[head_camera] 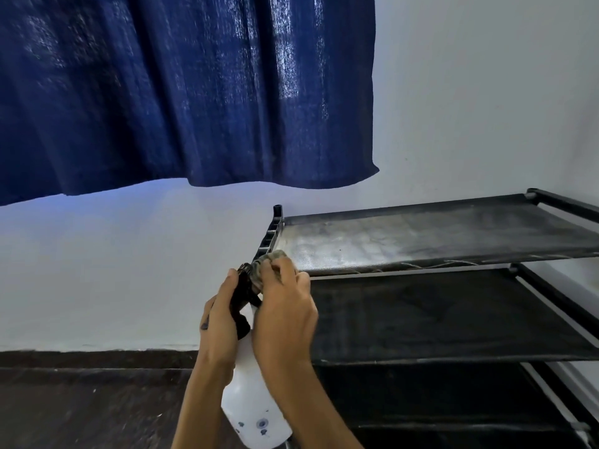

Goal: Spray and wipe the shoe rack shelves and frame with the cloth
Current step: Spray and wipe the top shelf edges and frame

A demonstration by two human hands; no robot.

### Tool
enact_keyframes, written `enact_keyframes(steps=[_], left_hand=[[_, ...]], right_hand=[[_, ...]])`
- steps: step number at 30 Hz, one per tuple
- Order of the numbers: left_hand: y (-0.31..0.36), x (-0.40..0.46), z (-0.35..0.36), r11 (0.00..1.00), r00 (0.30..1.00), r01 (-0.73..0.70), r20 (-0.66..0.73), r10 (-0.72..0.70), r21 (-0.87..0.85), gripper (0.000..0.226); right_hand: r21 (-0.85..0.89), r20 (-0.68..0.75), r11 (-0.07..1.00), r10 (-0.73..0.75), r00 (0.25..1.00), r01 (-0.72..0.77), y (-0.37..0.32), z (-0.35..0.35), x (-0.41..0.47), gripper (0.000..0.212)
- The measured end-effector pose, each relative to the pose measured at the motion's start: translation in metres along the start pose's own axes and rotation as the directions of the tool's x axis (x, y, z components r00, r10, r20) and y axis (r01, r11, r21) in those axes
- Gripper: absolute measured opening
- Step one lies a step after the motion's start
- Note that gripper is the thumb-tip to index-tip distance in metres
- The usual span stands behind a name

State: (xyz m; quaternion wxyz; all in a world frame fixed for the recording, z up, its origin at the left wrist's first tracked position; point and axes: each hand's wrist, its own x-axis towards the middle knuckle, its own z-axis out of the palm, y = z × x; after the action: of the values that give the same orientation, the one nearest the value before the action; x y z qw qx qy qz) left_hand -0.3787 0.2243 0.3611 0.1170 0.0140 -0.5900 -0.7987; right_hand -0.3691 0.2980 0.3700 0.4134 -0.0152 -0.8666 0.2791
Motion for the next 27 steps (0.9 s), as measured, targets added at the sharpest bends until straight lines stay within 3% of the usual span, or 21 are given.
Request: enact_keyframes(steps=[3,7,9,11,14,16,18,20,23,25,27], left_hand=[[0.000,-0.001,0.003,1.000,0.998,0.012,0.069,-0.013,0.013,0.044],[0.001,-0.002,0.004,0.994,0.994,-0.059,0.094,0.050,0.090,0.044],[0.001,-0.002,0.005,0.993,0.996,-0.065,0.071,0.058,0.097,0.044],[0.002,-0.002,0.006,0.995,0.997,-0.048,0.060,0.042,0.092,0.043],[0.002,-0.003,0.006,0.991,0.996,-0.059,0.068,0.051,0.123,0.044],[0.002,-0.002,0.006,0.988,0.996,-0.071,0.062,0.064,0.134,0.043],[0.002,-0.002,0.006,0.989,0.997,-0.074,0.040,0.070,0.126,0.042],[0.001,-0.002,0.005,0.990,0.997,-0.078,0.020,0.076,0.117,0.042],[0.002,-0.004,0.003,0.992,0.998,-0.065,0.024,0.063,0.109,0.050],[0.003,-0.004,0.003,0.989,0.998,-0.060,0.027,0.057,0.136,0.048],[0.002,-0.004,0.004,0.986,0.998,-0.058,0.034,0.053,0.155,0.044]], right_hand=[[-0.005,-0.056,1.000,-0.023,0.998,0.023,0.024,-0.010,0.001,0.051],[-0.037,-0.274,0.980,0.179,0.945,-0.196,0.066,-0.013,0.000,0.067],[0.002,-0.311,0.969,0.233,0.921,-0.245,0.064,-0.006,-0.002,0.071],[0.046,-0.288,0.995,0.094,0.953,-0.084,0.050,0.008,-0.006,0.067],[-0.043,-0.217,0.961,-0.275,0.937,0.272,0.042,0.027,-0.013,0.034],[-0.115,-0.238,0.936,-0.352,0.905,0.334,0.053,0.026,-0.010,0.029],[-0.202,-0.277,0.910,-0.407,0.871,0.361,0.067,0.021,-0.008,0.039],[-0.159,-0.353,0.953,-0.299,0.887,0.258,0.080,0.013,-0.008,0.059],[-0.062,-0.454,0.998,-0.030,0.891,0.002,0.099,0.004,-0.013,0.044],[0.014,-0.441,0.992,0.119,0.889,-0.126,0.097,0.003,-0.015,0.045],[0.095,-0.372,0.995,0.076,0.925,-0.044,0.078,0.008,-0.014,0.031]])
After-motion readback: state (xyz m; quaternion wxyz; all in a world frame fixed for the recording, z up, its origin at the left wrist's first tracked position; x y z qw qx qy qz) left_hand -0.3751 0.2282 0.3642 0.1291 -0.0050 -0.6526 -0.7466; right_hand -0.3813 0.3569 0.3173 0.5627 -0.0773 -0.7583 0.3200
